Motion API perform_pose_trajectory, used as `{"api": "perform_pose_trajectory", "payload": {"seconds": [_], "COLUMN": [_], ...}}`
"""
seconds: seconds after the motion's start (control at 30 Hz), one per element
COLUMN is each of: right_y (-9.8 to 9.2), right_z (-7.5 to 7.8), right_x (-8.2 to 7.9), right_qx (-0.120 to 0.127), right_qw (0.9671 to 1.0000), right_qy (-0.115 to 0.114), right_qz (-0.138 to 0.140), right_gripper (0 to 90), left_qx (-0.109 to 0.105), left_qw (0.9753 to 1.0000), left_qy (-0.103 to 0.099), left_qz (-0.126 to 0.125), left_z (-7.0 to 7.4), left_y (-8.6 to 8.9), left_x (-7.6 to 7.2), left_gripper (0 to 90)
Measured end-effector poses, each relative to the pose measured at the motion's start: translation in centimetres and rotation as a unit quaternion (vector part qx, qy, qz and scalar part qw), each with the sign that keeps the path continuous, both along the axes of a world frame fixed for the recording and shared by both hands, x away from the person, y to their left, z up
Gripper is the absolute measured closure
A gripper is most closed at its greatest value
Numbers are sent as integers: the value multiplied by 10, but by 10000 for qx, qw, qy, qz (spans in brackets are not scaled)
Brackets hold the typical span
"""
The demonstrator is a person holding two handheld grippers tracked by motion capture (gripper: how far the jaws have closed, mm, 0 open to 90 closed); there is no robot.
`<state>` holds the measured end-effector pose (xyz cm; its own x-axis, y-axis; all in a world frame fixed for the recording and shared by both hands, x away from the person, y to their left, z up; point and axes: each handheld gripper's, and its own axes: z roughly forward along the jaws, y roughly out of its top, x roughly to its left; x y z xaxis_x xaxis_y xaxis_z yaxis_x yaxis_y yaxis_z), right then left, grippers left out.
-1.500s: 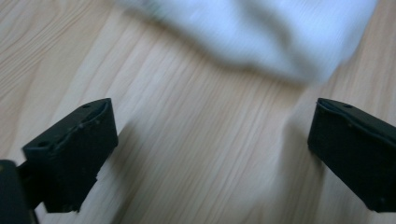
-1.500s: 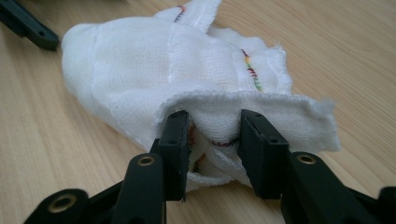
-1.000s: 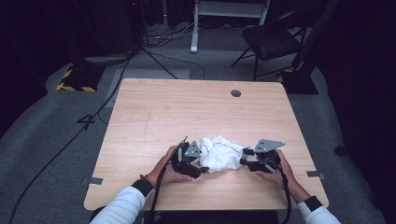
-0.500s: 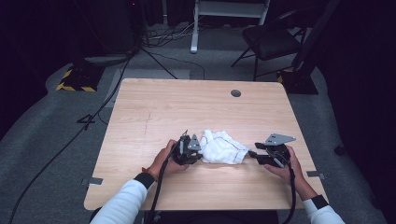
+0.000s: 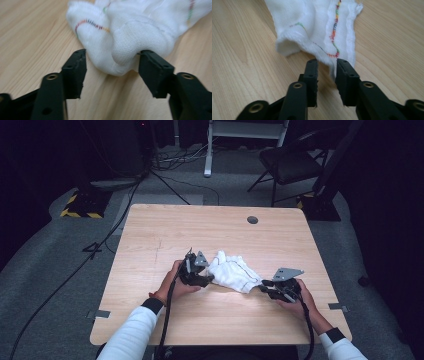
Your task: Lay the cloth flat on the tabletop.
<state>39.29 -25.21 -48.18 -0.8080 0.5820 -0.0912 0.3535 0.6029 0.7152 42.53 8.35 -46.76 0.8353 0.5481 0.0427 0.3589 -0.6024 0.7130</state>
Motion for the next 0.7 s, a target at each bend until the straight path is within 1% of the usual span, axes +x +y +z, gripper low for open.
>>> {"api": "perform_pose_trajectory", "payload": {"seconds": [0.07, 0.1, 0.13, 0.17, 0.2, 0.23, 0.27, 0.3, 0.33, 0.37, 0.4, 0.43, 0.47, 0.5, 0.53, 0.57, 0.6, 0.63, 0.7], "right_y": [1, 1, 2, 2, 2, 3, 4, 4, 7, 9, 11, 13, 15, 17, 18, 20, 21, 21, 23], "right_z": [1, 2, 4, 5, 6, 8, 9, 11, 14, 17, 21, 24, 27, 29, 31, 32, 33, 33, 32], "right_x": [-1, -2, -3, -3, -4, -5, -6, -6, -8, -9, -11, -14, -16, -19, -21, -22, -23, -24, -26], "right_qx": [41, 60, 84, 105, 112, 119, 157, 190, 204, 241, 283, 300, 307, 323, 367, 402, 425, 430, 415], "right_qw": [9999, 9999, 9997, 9996, 9995, 9994, 9992, 9990, 9988, 9984, 9978, 9975, 9970, 9965, 9962, 9958, 9955, 9954, 9954], "right_qy": [-76, -116, -171, -209, -253, -295, -313, -345, -412, -470, -535, -561, -615, -670, -676, -688, -698, -704, -668], "right_qz": [71, 105, 129, 146, 156, 158, 171, 187, 196, 214, 256, 303, 345, 378, 407, 449, 480, 488, 549], "right_gripper": [813, 840, 854, 872, 879, 881, 882, 884, 884, 884, 885, 885, 885, 884, 884, 884, 883, 881, 879], "left_qx": [-147, -232, -274, -242, -214, -271, -368, -424, -416, -396, -283, -133, -64, -42, 11, 97, 134, 115, 34], "left_qw": [9997, 9993, 9988, 9980, 9973, 9964, 9959, 9952, 9950, 9943, 9938, 9940, 9934, 9928, 9931, 9937, 9940, 9948, 9956], "left_qy": [-85, -94, -171, -279, -342, -363, -315, -250, -206, -170, -199, -245, -220, -203, -203, -237, -251, -228, -136], "left_qz": [-152, -273, -380, -511, -616, -713, -769, -844, -882, -975, -1060, -1055, -1122, -1178, -1153, -1089, -1057, -987, -923], "left_z": [6, 9, 12, 15, 18, 20, 21, 21, 19, 17, 15, 11, 8, 5, 2, -1, -3, -6, -10], "left_y": [-6, -10, -15, -21, -26, -30, -34, -41, -49, -57, -65, -74, -82, -87, -92, -96, -98, -99, -98], "left_x": [-7, -11, -16, -21, -26, -29, -31, -34, -36, -39, -41, -44, -45, -45, -45, -44, -42, -38, -31], "left_gripper": [317, 285, 269, 266, 263, 259, 258, 258, 258, 258, 260, 265, 269, 271, 291, 351, 385, 395, 515]}}
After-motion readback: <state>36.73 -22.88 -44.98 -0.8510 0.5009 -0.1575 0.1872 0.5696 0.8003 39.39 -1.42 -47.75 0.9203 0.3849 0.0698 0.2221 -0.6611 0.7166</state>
